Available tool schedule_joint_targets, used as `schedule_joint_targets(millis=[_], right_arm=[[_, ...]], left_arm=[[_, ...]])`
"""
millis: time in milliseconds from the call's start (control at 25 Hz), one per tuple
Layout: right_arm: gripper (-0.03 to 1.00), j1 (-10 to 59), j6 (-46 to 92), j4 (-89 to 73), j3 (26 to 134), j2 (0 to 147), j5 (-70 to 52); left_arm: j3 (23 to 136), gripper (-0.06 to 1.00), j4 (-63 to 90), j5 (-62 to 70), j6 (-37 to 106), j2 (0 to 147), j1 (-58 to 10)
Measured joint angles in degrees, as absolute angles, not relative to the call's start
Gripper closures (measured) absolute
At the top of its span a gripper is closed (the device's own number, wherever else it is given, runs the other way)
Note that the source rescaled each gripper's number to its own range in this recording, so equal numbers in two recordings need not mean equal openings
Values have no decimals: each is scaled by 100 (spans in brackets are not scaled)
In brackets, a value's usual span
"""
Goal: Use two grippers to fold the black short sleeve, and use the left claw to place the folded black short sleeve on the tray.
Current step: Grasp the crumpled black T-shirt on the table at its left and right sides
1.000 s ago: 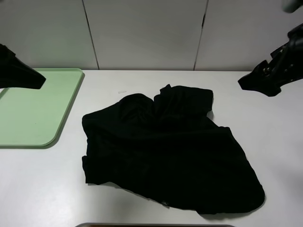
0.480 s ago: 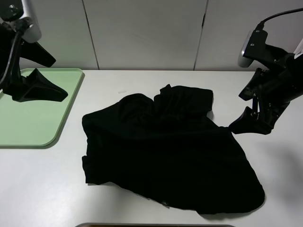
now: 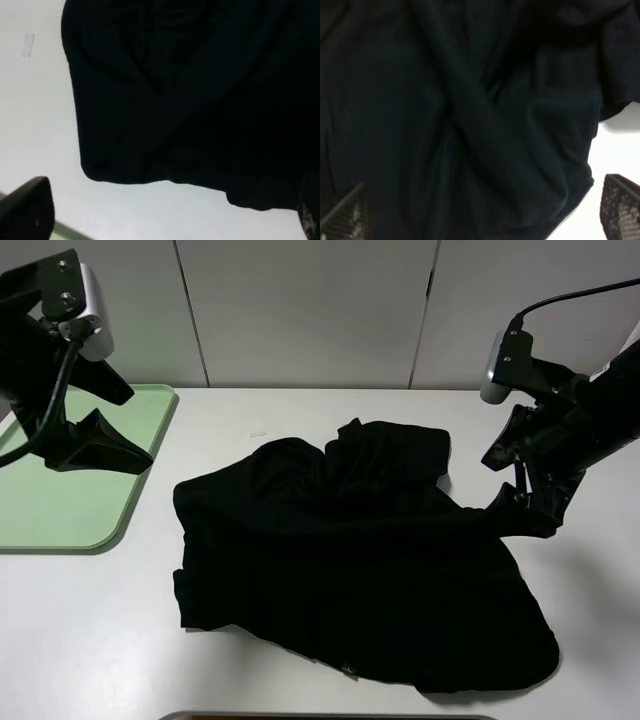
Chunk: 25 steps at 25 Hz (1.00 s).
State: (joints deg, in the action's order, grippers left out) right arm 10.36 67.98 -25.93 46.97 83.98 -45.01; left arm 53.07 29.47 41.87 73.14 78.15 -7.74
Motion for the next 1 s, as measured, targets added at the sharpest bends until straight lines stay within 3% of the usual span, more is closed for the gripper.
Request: schedule_joint_targets(millis=[920,960,1000], right_arm=[[-2,1036,7289,-2604,4697,10141,-3341],[2,1036,7289,-2604,4697,10191,-3341],[19,1036,7289,-2604,4697,10267,-3341]], left_arm=[[5297,-3,2952,3351,7709,8484,-774],[5297,-3,2952,3314,7725,8484,-774],[5297,-3,2952,3287,7737,8484,-774]])
